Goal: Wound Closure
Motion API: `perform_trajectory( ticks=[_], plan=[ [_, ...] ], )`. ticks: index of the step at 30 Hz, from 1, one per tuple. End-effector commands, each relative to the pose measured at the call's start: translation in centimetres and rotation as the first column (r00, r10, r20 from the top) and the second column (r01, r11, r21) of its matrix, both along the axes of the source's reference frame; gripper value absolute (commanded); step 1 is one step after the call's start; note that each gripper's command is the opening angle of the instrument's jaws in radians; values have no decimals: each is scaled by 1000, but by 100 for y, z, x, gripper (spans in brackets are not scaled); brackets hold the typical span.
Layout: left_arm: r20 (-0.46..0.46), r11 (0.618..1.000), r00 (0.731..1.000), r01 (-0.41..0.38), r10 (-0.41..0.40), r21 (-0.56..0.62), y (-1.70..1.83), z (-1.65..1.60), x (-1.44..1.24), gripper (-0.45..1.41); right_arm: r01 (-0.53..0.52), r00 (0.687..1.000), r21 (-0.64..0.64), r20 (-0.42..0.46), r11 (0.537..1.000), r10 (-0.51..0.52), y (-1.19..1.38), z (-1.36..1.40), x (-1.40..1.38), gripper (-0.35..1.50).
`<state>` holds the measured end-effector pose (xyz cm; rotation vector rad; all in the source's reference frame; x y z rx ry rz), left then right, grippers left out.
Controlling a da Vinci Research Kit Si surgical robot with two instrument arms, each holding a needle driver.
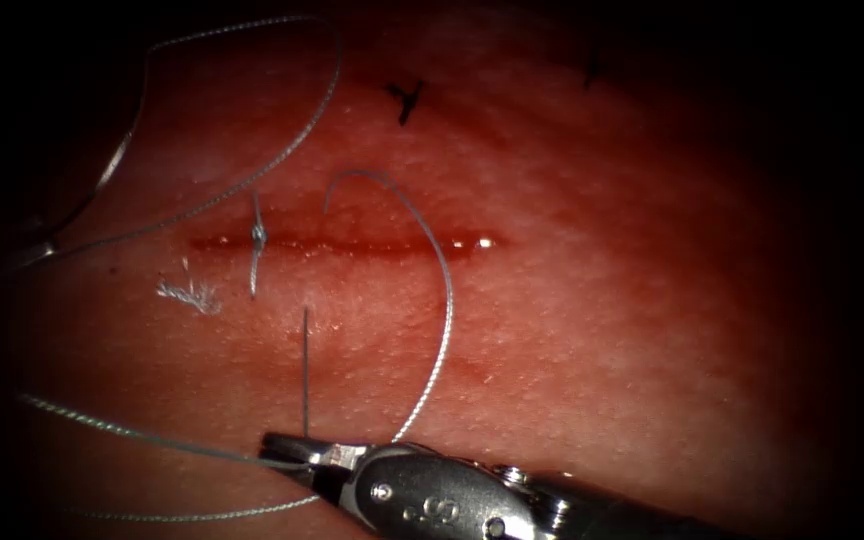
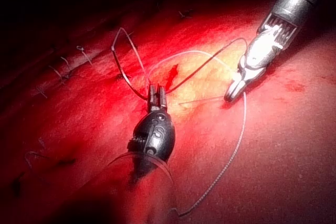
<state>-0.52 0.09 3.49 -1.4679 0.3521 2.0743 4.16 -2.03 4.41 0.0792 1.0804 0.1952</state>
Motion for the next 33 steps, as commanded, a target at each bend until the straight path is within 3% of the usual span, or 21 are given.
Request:
perform_trajectory(
  ticks=[1, 7, 14, 15, 16, 17, 19, 21, 25, 29, 33],
  plan=[
    [2, 1000, 1000, 0, 0, -2, 3, 5, -6, -45, 16, 1000, 3, 0, 1000, -16, -14, -13, 5, -35],
    [2, 1000, 1000, 0, 0, -2, 3, 5, -6, -45, 55, 998, -5, -25, 998, -55, -50, -59, -7, -35],
    [2, 1000, 1000, 0, 0, -2, 3, 5, -6, -45, 75, 996, 7, -39, 997, -75, -70, -93, -5, -35],
    [2, 1000, 1000, 0, 0, -2, 3, 5, -6, -45, 76, 997, 15, -31, 997, -76, -63, -94, -1, -6],
    [1, 1000, 1000, 1, -1, -2, 3, 5, -6, -45, 70, 997, 15, -33, 997, -69, -60, -93, 0, 36],
    [1, 1000, 1000, 1, -1, -2, 3, 5, -6, -45, 38, 998, 13, -52, 999, -37, -46, -87, 3, 101],
    [1, 1000, 1000, 1, -1, -2, 3, 5, -6, -45, 22, 998, 16, -62, 1000, -20, -31, -80, 2, 128],
    [2, 1000, 1000, 0, 0, -2, 3, 5, -6, -45, 14, 998, 22, -60, 1000, -13, -19, -74, -1, 138],
    [2, 1000, 1000, 0, 0, -2, 3, 6, -5, -45, 22, 999, 30, -47, 999, -20, 6, -67, -11, 142],
    [2, 1000, 1000, 0, 0, -2, 3, 6, -5, -45, 38, 999, 9, -24, 999, -38, 33, -60, -20, 136],
    [2, 1000, 1000, 0, 0, -2, 3, 6, -5, -45, -7, 1000, 17, -26, 1000, 8, 63, -52, -22, 123]
  ],
)
